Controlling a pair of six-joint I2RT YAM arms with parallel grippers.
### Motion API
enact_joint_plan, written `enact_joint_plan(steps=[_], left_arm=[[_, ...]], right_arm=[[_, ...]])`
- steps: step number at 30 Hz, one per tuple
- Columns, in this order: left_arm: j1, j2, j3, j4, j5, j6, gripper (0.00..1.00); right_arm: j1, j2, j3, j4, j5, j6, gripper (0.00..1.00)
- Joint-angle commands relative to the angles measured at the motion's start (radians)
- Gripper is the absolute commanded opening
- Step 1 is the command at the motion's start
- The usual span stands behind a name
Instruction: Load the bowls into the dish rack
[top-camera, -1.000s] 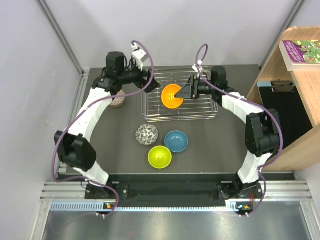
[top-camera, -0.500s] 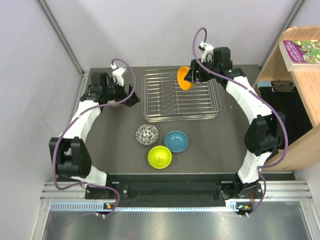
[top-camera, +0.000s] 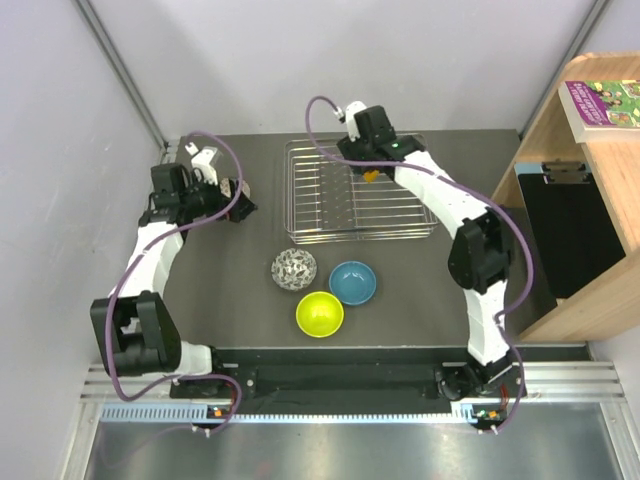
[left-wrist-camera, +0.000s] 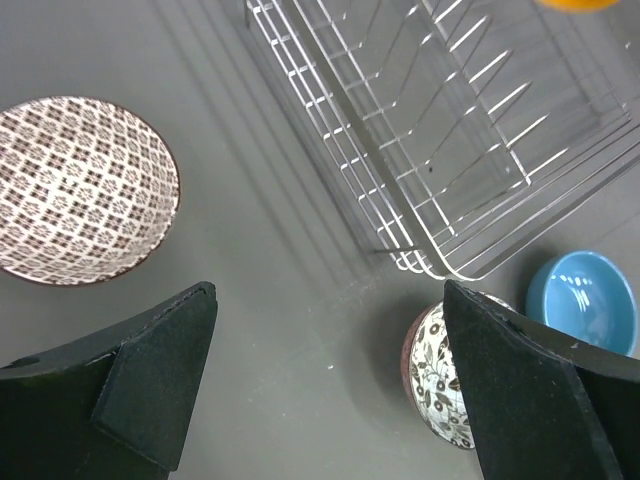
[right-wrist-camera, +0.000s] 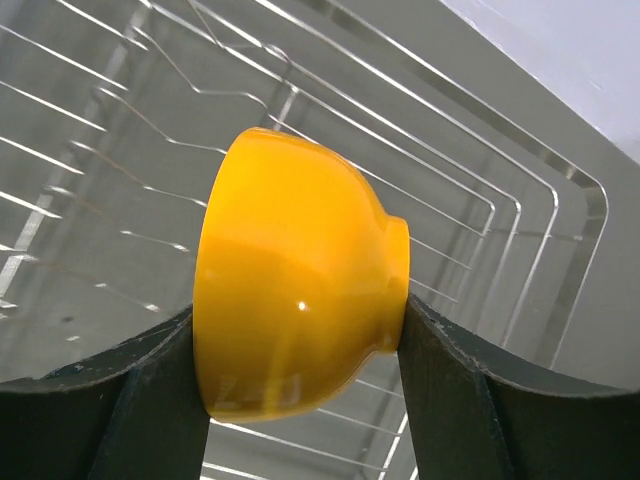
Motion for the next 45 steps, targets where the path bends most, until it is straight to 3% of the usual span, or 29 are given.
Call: enact_joint_plan(steps=[1,9,18,29,45], left_arm=[[0.026,-0.048,-0.022,0.077,0.061,-0.014,0.99],[0.057,-0.046,-0.056,0.074,0.097,0.009,0.99],[0.095,-0.059,-0.091,0.077,0.141,0.017,0.99],[0.151,-0.065,-0.139,0.1,0.201,0.019,0.99],[0.177,-0.105,-0.183,0.121,0.256,0.025,0.99]], right_arm=[[0.018,0.045,0.106,0.038,0.194,-0.119,0.0],[0.039,0.095,0.115,0.143,0.3,-0.281,0.0],[0.067,0.103,0.096,0.211,0.215,-0.48,0.0],[0.098,0.091,0.072,0.245,0.096,-0.606,0.0],[0.121,0.201,0.123,0.295,0.11,-0.706,0.0]])
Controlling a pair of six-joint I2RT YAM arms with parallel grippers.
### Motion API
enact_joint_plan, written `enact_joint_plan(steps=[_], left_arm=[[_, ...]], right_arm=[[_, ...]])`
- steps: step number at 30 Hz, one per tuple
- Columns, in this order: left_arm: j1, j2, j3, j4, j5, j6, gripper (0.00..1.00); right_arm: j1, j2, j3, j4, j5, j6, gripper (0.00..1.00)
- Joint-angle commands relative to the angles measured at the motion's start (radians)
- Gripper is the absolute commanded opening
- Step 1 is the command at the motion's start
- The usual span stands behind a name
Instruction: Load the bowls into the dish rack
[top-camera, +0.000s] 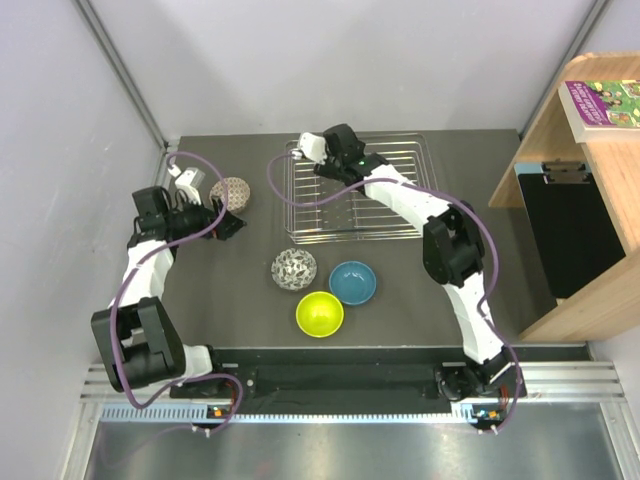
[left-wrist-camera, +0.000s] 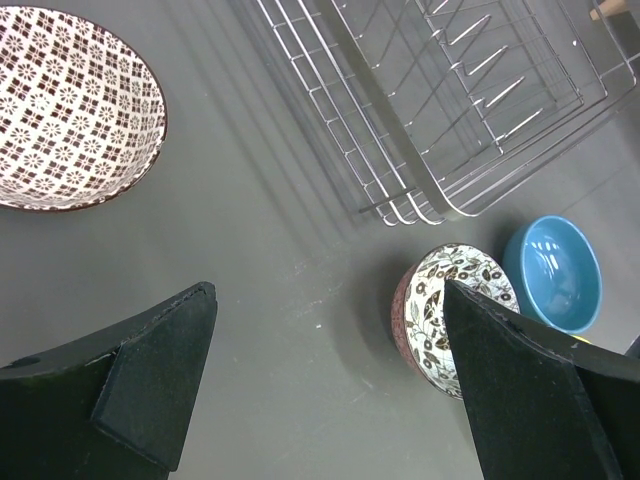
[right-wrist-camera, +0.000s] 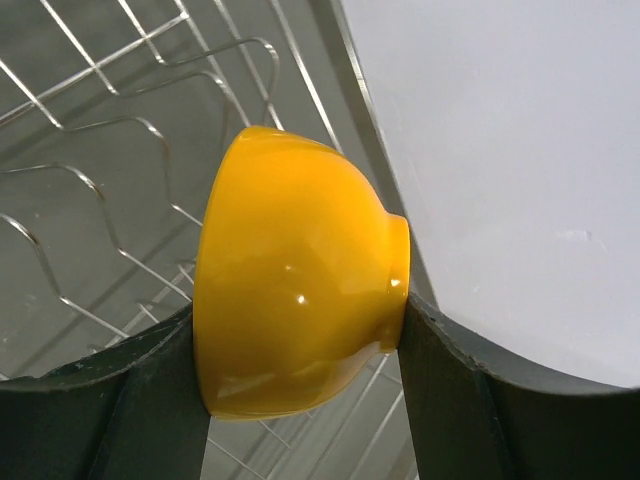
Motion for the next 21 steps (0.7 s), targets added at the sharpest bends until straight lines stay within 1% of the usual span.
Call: enact_joint_plan(steps=[1,21], left_arm=[[0.012,-0.048,-0.013,0.051,0.042,0.017,0.99],[0.022,-0.039,-0.03,0.065,0.054,0.017,0.99]], right_arm=[[0.014,0.019,0.078,0.075,0.002,-0.037,0.0],[0.034,0.079,0.121,0.112,0.0,-0.146,0.0]])
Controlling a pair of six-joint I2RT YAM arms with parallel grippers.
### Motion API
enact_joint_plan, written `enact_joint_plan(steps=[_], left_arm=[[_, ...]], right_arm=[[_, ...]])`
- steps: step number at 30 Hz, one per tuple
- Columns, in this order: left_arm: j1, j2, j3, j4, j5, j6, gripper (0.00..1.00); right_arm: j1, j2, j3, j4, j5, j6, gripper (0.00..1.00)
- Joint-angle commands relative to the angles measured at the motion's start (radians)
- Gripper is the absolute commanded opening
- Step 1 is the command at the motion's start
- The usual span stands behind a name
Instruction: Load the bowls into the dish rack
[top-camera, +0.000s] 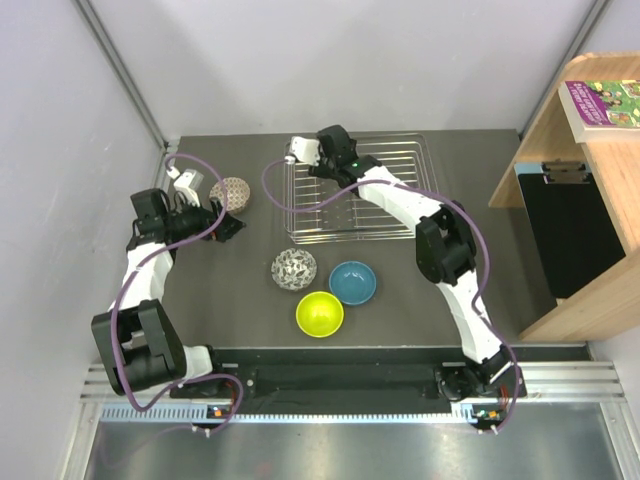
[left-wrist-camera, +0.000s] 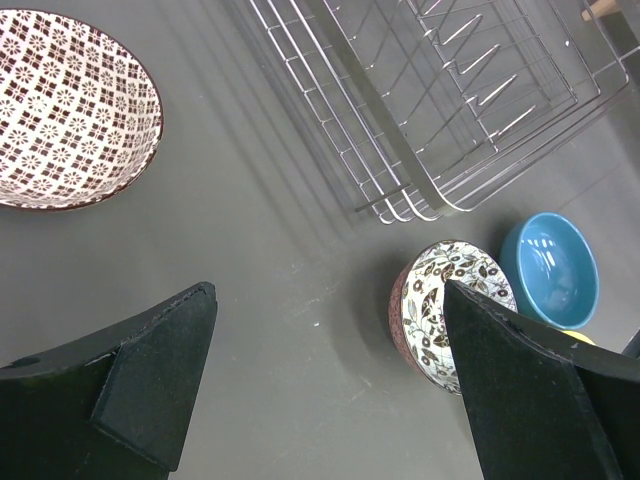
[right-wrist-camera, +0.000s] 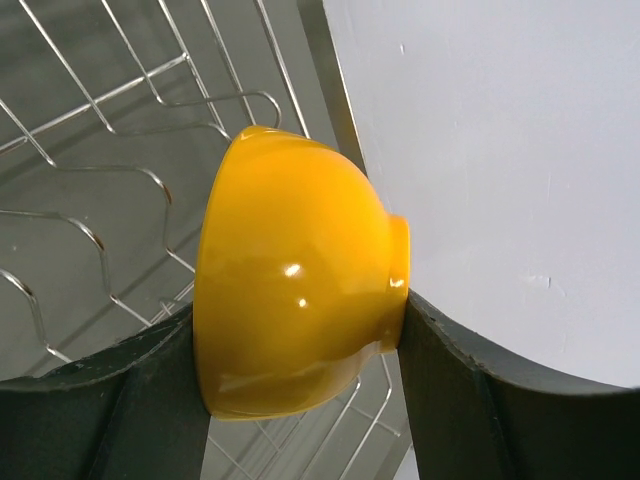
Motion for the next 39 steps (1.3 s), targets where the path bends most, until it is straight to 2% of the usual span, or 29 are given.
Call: enact_joint_plan(steps=[1,15,18,19,23,24,25,27,28,31,33,39], left_arm=[[0.009,-0.02,-0.009,0.052,0.033,0.012,0.99],[0.014,-0.011,-0.012,0.053,0.045,0.013,0.99],[0.015,-0.011,-0.012,0.055,0.048,0.012,0.99],[0.014,-0.011,-0.012,0.055,0.048,0.013,0.99],[0.018,-0.008,-0.014,0.058,0.053,0.012,0.99],[0.017,-0.005,-0.014,0.058,0.051,0.01,0.99],[0.018,-0.006,-0.014,0.056,0.054,0.012,0.99],[0.02,-0.006,-0.014,0.058,0.056,0.01,0.99],[0.02,-0.008,-0.015,0.058,0.056,0.012,0.99],[0.02,-0.008,-0.018,0.059,0.056,0.015,0.99],[0.02,-0.006,-0.017,0.061,0.057,0.012,0.99],[0.021,-0.003,-0.02,0.063,0.062,0.013,0.99]], right_arm=[[0.021,0.012,0.07,0.064,0.003,-0.041,0.0],[0.029,0.045,0.089,0.064,0.008,-0.082,0.01],[0.029,0.054,0.091,0.053,0.017,-0.088,0.15],[0.029,0.055,0.089,0.051,0.02,-0.09,0.23],[0.029,0.057,0.089,0.038,0.026,-0.088,0.36],[0.029,0.058,0.091,0.038,0.024,-0.087,0.44],[0.03,0.058,0.088,0.038,0.026,-0.085,0.56],[0.03,0.055,0.089,0.035,0.029,-0.082,0.69],[0.03,0.055,0.088,0.035,0.029,-0.079,0.8],[0.032,0.046,0.088,0.033,0.031,-0.076,0.94],[0.032,0.037,0.085,0.03,0.032,-0.074,1.0],[0.038,0.016,0.085,-0.002,0.038,-0.074,1.0]])
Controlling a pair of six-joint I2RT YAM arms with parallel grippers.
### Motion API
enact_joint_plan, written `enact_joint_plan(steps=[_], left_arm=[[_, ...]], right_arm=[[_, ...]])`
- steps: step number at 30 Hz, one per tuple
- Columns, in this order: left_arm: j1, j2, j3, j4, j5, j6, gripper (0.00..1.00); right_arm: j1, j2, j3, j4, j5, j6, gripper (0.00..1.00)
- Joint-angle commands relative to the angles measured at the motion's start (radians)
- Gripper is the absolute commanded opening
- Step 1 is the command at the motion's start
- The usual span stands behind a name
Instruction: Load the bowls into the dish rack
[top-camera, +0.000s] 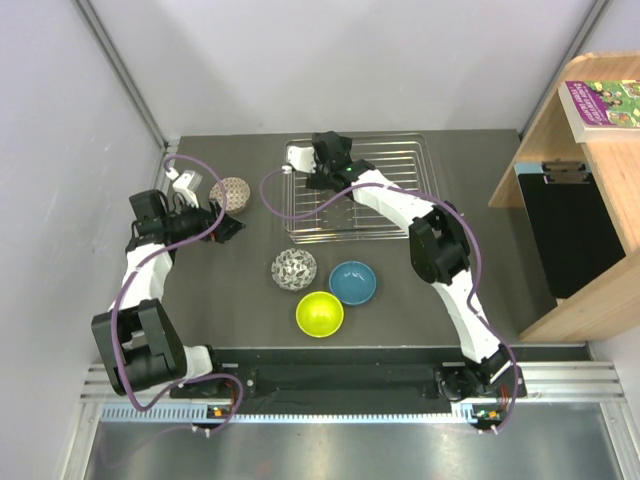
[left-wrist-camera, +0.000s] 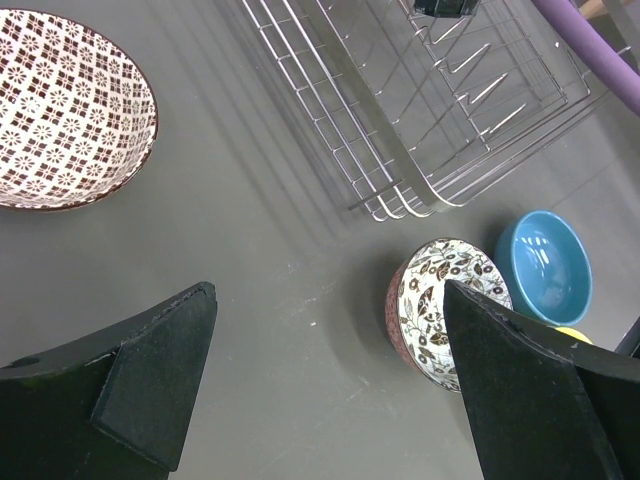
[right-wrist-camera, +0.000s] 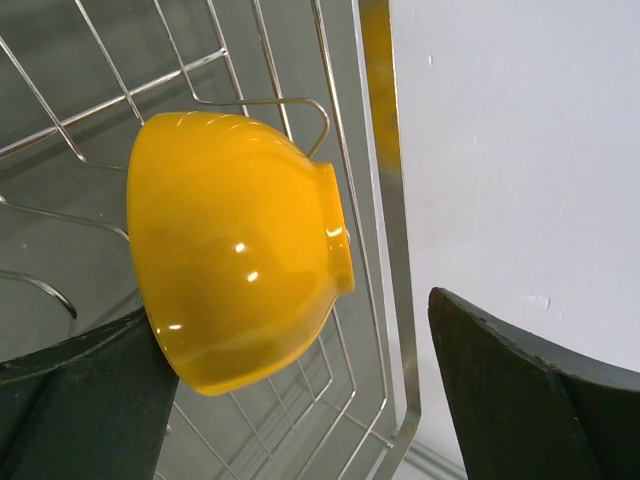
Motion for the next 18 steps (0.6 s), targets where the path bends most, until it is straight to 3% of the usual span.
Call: enact_joint_plan(steps=[1,8,18], left_arm=[[0.009,-0.005,-0.01,0.052,0.034,0.013,0.99],[0.008,0.025,0.005,0.066,-0.05,-0.015,0.99],[0.009,0.15,0.108,0.113,-0.165,-0.021,0.99]], right_arm=[[0.019,-0.041,0.059,-0.006,0.015,0.004,1.0],[0.034,-0.126,0.047,-0.112,-0.014,0.059,0.99],[0.06,-0.271,-0.111,-0.207,-0.065,0.209,1.0]])
